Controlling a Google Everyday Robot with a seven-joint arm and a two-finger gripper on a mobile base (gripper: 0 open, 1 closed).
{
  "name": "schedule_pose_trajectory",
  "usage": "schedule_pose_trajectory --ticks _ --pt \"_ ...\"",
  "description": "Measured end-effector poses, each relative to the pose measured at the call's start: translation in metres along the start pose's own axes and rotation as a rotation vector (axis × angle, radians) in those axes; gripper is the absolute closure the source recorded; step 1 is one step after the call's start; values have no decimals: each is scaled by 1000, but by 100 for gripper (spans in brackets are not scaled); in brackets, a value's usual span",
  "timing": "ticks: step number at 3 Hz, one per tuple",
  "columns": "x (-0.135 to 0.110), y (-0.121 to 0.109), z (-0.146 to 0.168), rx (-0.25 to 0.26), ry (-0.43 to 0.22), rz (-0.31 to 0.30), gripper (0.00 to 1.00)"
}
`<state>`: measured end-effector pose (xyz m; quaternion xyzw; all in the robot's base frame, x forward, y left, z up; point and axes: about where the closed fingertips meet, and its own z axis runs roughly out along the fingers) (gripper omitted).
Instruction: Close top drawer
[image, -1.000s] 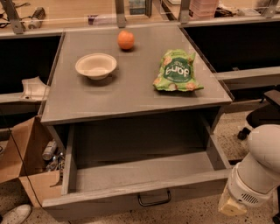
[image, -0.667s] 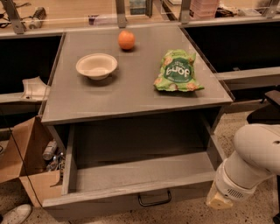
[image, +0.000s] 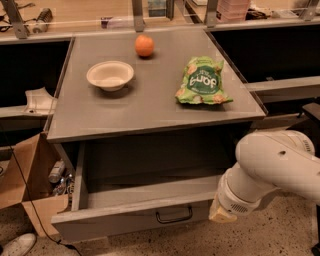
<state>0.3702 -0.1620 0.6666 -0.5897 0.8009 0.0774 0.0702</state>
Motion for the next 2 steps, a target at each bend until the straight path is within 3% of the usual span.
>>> schedule_pose_trajectory --ticks 2 --pt "6 3 8 -36 7 11 100"
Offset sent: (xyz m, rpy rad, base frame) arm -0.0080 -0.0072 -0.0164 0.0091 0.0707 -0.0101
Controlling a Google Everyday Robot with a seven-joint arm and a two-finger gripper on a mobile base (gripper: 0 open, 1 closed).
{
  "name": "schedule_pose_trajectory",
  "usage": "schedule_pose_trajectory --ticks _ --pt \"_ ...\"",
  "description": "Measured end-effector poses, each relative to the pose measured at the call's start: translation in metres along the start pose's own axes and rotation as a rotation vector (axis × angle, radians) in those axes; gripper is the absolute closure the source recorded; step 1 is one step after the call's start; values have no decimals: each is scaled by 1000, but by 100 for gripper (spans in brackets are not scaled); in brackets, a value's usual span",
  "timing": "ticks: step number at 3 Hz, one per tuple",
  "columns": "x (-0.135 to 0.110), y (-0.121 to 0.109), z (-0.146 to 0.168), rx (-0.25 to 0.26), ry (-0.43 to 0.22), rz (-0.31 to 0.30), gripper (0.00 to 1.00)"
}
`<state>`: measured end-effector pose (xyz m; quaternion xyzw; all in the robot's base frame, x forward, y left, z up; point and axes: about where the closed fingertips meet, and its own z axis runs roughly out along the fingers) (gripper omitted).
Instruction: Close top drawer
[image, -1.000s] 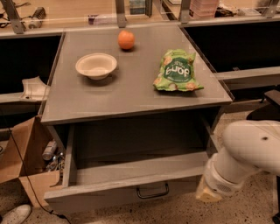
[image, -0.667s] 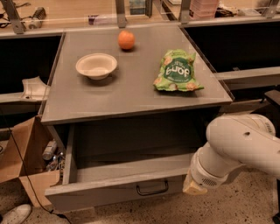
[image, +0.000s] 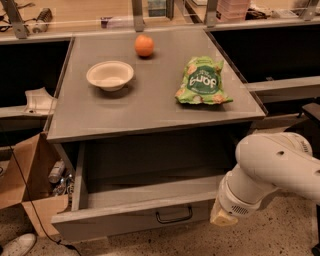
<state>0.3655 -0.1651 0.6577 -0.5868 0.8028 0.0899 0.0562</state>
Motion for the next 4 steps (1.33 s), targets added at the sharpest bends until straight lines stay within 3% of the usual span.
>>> schedule_pose_trajectory --ticks 1,3,4 --pt "-7 -9 -1 20 -16 5 100" --pt "-54 -60 -40 189 -94 1 100" --pt "-54 -61 -39 189 -93 1 100"
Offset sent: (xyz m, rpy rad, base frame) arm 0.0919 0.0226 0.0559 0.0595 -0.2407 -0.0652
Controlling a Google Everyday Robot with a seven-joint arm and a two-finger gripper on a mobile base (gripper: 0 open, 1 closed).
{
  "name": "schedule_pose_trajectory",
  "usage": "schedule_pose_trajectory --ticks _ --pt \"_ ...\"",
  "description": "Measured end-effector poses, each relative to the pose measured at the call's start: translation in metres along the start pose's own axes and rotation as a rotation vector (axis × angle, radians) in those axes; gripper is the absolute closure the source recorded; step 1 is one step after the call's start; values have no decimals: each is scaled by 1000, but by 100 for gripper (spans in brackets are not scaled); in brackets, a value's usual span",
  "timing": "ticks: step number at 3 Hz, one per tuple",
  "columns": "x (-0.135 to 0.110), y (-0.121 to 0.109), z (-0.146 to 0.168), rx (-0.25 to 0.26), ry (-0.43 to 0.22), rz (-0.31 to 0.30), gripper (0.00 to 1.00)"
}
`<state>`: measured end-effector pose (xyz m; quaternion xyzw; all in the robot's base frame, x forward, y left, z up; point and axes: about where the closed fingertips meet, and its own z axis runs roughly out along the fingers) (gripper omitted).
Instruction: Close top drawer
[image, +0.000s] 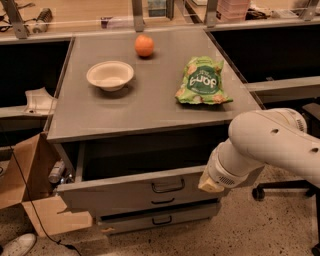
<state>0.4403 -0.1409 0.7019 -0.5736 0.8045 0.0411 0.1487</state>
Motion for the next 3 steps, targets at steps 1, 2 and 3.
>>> schedule_pose_trajectory --ticks 1,2,3 --pt "2 -15 27 -4 15 48 100" --pt "2 -16 28 -4 16 51 100" --pt "-16 -26 28 22 -17 45 100"
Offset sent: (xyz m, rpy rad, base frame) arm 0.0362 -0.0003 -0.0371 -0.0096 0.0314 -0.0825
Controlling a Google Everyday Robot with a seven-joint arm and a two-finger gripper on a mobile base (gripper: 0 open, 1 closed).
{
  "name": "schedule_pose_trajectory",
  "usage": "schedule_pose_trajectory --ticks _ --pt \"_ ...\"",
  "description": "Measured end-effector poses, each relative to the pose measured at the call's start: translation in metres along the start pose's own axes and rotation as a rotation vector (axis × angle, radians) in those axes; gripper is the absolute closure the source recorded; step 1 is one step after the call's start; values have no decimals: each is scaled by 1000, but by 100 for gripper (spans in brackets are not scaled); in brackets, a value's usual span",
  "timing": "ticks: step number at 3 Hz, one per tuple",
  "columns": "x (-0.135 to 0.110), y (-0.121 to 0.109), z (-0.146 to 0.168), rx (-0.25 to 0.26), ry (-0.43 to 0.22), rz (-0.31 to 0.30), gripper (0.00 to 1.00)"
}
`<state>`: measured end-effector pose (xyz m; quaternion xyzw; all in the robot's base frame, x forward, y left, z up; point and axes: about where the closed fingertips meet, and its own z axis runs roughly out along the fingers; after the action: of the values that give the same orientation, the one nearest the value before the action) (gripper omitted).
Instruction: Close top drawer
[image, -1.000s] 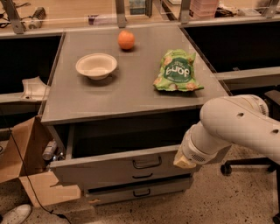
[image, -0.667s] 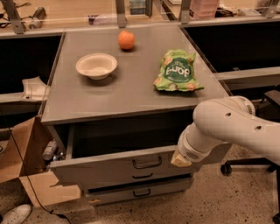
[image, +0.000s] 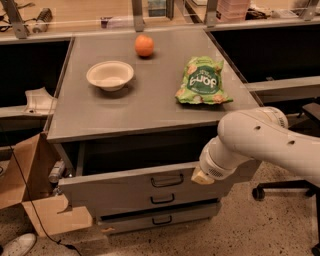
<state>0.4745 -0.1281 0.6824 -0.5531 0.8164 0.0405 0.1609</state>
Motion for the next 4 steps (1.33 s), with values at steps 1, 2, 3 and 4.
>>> schedule_pose_trajectory --ticks 1,2,3,4 --pt "-32 -19 2 34 -51 -20 100" --pt "-32 -19 2 34 -51 -20 100" --pt "-3 -23 13 45 27 34 100" --pt "-3 -23 13 45 28 35 100"
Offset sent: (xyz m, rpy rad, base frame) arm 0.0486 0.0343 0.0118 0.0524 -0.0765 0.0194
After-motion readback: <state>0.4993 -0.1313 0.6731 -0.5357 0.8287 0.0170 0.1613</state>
